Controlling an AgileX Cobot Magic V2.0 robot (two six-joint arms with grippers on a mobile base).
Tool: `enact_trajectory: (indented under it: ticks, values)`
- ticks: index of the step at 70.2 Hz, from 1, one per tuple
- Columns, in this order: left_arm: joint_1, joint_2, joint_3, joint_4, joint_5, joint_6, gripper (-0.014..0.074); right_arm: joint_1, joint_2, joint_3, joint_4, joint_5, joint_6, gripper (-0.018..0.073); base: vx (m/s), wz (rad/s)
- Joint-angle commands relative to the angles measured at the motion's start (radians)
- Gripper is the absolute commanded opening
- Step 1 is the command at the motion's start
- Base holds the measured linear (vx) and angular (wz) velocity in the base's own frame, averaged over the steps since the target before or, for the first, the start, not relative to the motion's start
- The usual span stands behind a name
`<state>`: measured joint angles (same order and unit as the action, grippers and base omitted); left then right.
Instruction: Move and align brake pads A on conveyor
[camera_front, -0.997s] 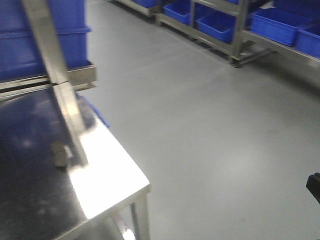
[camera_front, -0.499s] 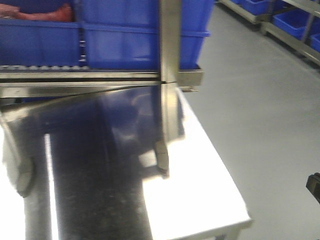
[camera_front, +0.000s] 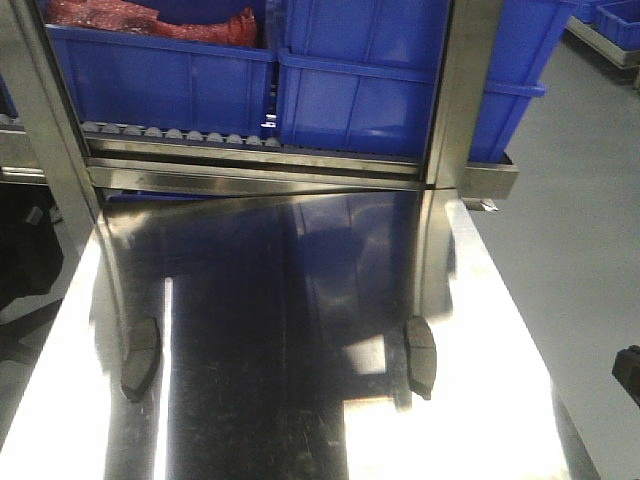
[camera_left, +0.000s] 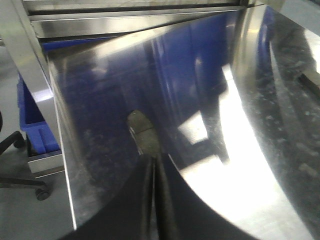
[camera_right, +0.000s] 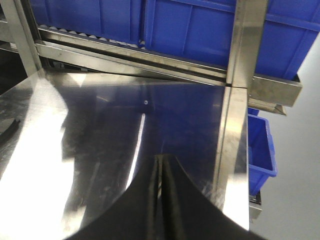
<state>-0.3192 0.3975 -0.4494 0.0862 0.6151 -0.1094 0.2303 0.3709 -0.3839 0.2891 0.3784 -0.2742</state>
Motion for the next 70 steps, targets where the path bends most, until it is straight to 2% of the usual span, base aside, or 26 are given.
enact_trajectory:
  ticks: [1, 70]
  values:
    - [-0.005, 0.007, -0.027, 0.001, -0.067, -0.007, -0.0006, -0.003, 0.008, -0.023, 0.0, -0.07, -0.008, 0.0, 0.13, 0.19]
    - [-0.005, 0.007, -0.027, 0.001, -0.067, -0.007, -0.0006, -0.003, 0.008, -0.023, 0.0, -0.07, -0.008, 0.0, 0.04, 0.06]
